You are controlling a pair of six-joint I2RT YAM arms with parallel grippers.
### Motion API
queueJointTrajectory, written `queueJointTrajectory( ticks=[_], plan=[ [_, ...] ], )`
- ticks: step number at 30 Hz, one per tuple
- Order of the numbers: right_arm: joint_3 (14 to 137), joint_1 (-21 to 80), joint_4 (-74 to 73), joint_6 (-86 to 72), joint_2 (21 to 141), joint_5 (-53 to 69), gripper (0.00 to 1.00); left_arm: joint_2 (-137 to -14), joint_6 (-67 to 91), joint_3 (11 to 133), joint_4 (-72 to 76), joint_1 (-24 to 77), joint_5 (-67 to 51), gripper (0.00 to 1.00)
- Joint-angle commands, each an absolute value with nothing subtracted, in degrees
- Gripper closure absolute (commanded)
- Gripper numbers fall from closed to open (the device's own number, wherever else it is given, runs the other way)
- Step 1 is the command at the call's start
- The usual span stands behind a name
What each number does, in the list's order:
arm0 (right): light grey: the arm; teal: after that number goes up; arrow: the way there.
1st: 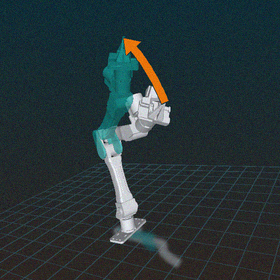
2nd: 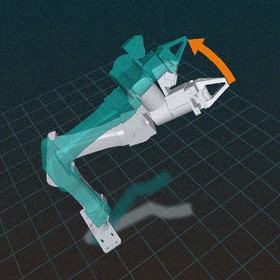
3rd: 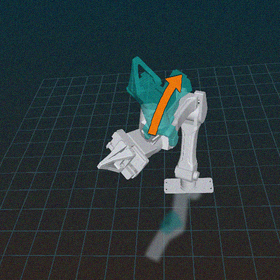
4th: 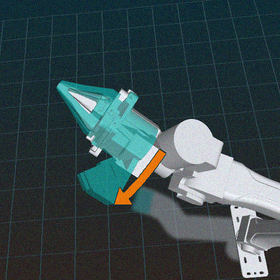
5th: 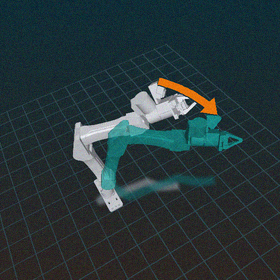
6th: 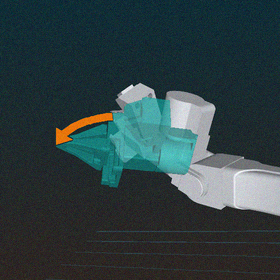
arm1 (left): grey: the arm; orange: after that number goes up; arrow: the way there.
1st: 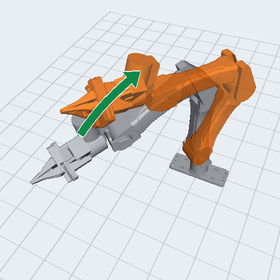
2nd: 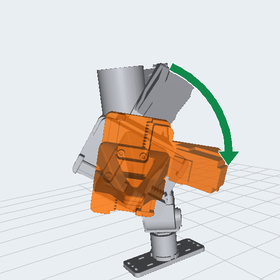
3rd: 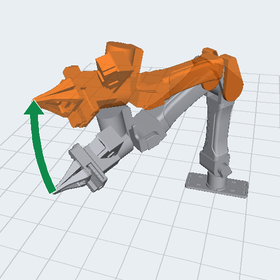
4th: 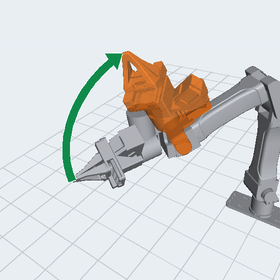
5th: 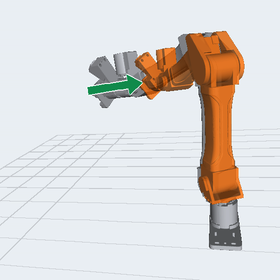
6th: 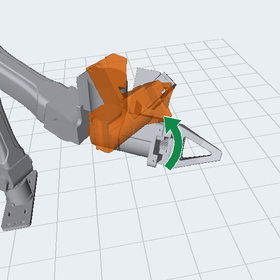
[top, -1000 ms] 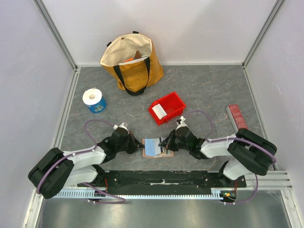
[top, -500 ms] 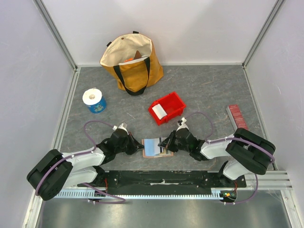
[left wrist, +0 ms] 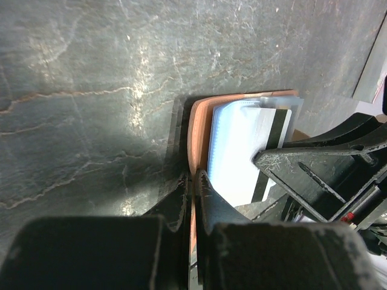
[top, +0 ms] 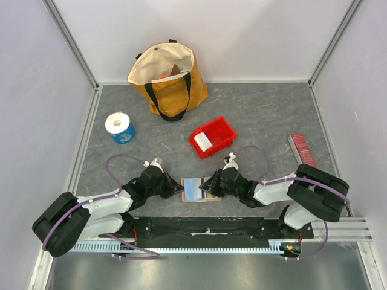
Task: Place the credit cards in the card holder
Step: Insert the credit card into the card holder.
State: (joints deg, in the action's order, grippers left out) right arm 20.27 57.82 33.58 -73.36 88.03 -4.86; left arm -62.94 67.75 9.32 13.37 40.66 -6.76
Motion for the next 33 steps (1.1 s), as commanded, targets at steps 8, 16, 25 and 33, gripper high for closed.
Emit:
queueJointTrajectory(
  ticks=[8, 16, 25, 33],
  plan=[
    [23.03, 58.54, 9.14, -66.18, 79.89, -14.06, 0.41, -61.52, 68.99, 8.17, 12.92, 41.22, -6.94, 0.98],
    [25.22, 58.54, 10.10, -63.99, 82.96, -10.91, 0.44, -61.26, 68.82, 7.91, 13.18, 41.22, -7.12, 0.98],
    [29.53, 59.59, 9.59, -63.10, 86.83, -6.86, 0.49, -61.35, 68.82, 7.91, 13.45, 41.22, -7.12, 0.98],
    [32.87, 60.64, 5.19, -64.42, 86.84, -5.36, 0.48, -61.52, 68.91, 7.82, 13.45, 41.22, -6.86, 0.98]
  ],
)
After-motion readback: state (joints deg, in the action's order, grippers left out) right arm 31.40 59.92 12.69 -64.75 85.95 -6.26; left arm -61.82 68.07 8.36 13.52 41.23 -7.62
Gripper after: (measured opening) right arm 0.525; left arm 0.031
